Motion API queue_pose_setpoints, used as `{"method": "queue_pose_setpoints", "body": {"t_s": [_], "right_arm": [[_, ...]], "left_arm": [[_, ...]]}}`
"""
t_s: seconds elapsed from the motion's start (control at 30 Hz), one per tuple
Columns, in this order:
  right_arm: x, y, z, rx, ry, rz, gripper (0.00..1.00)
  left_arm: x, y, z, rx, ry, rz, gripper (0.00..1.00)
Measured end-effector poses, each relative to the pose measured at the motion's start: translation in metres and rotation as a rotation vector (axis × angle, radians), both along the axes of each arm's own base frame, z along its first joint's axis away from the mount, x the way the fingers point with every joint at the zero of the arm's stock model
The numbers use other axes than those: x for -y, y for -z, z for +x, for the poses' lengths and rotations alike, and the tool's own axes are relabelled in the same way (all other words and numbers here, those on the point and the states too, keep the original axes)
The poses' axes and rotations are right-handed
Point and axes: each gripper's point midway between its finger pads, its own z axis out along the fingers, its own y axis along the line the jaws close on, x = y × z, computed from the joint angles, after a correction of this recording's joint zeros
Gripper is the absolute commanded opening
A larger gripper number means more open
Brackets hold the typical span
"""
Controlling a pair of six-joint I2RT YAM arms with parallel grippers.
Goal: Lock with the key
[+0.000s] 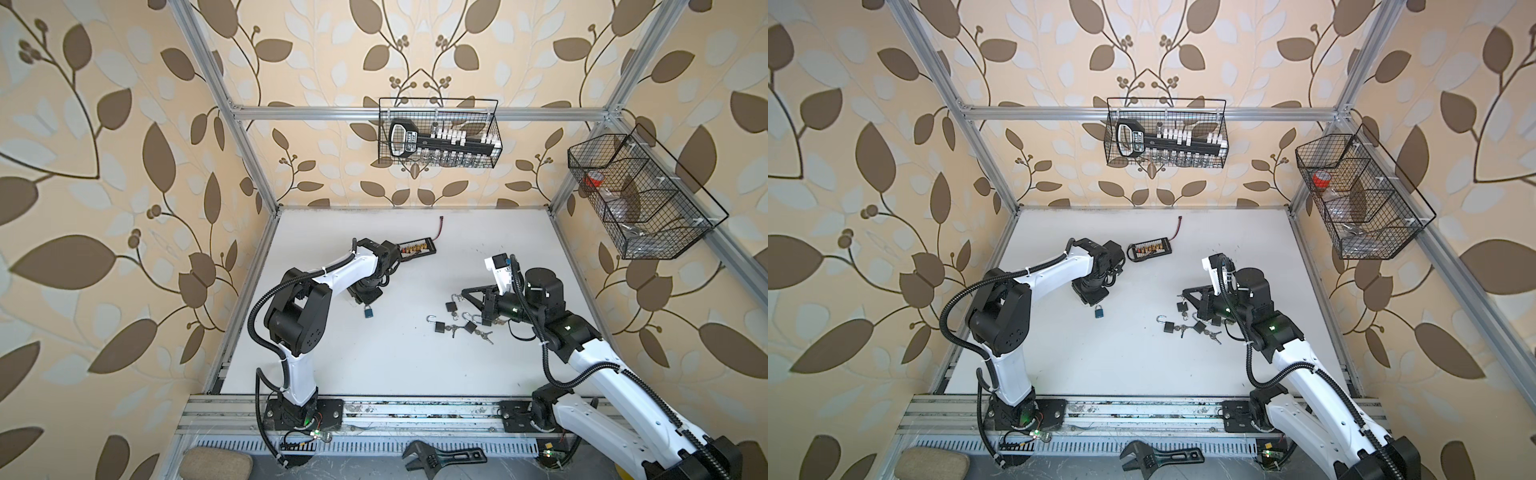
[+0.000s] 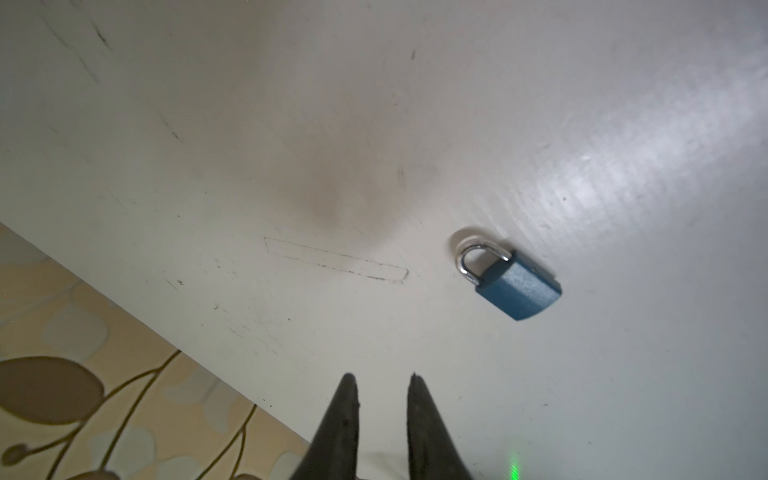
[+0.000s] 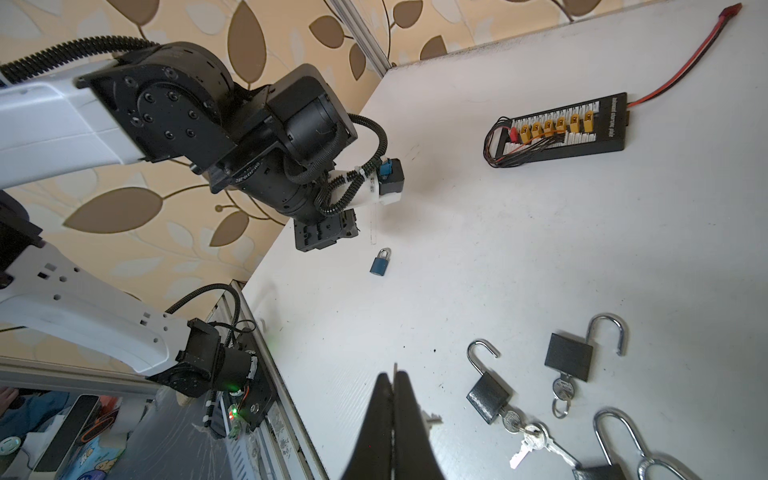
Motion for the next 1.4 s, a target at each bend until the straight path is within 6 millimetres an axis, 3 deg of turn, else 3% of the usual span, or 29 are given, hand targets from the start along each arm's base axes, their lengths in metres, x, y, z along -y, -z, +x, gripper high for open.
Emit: {"method": "queue_pose_setpoints", "body": {"t_s": [0.13,0.3,0.47,0.57,0.67,0.8,0.93,1.13,1.27,1.4], "right_arm": [[0.000,-0.004,-0.002,0.015,-0.002,0.002,0.00],[-0.006,-0.001,-0.005,0.030,-0.032,-0.020,0.00],[-0.043,0.022,-0.023,0.011,-0.140,-0.102,0.00],[-0.066,0.041,-0.032,0.002,-0.178,-0.169,0.00],[-0.091,0.059,-0.041,0.020,-0.202,-0.235,0.00],[-0.127,0.085,-0.056,0.059,-0.238,-0.317,0.00],[-0.155,0.112,-0.059,0.106,-0.265,-0.436,0.00],[-0.182,0.127,-0.030,0.208,-0.255,-0.568,0.00],[-0.200,0.131,-0.011,0.229,-0.240,-0.583,0.00],[-0.212,0.146,0.005,0.196,-0.197,-0.584,0.00]], "left_arm": [[0.007,-0.009,0.007,0.070,-0.045,-0.058,0.27],[0.022,-0.053,0.009,0.281,-0.167,-0.288,0.44],[0.022,-0.110,-0.005,0.508,-0.314,-0.569,0.59],[0.013,-0.127,-0.011,0.573,-0.428,-0.695,0.67],[-0.003,-0.126,-0.010,0.578,-0.565,-0.770,0.81],[-0.029,-0.112,-0.007,0.537,-0.746,-0.860,0.85],[-0.047,-0.105,-0.005,0.498,-0.884,-0.989,0.86],[-0.049,-0.118,0.002,0.443,-0.954,-1.191,0.86],[-0.051,-0.130,0.008,0.439,-0.957,-1.288,0.85],[-0.062,-0.130,0.012,0.440,-1.004,-1.350,0.84]]}}
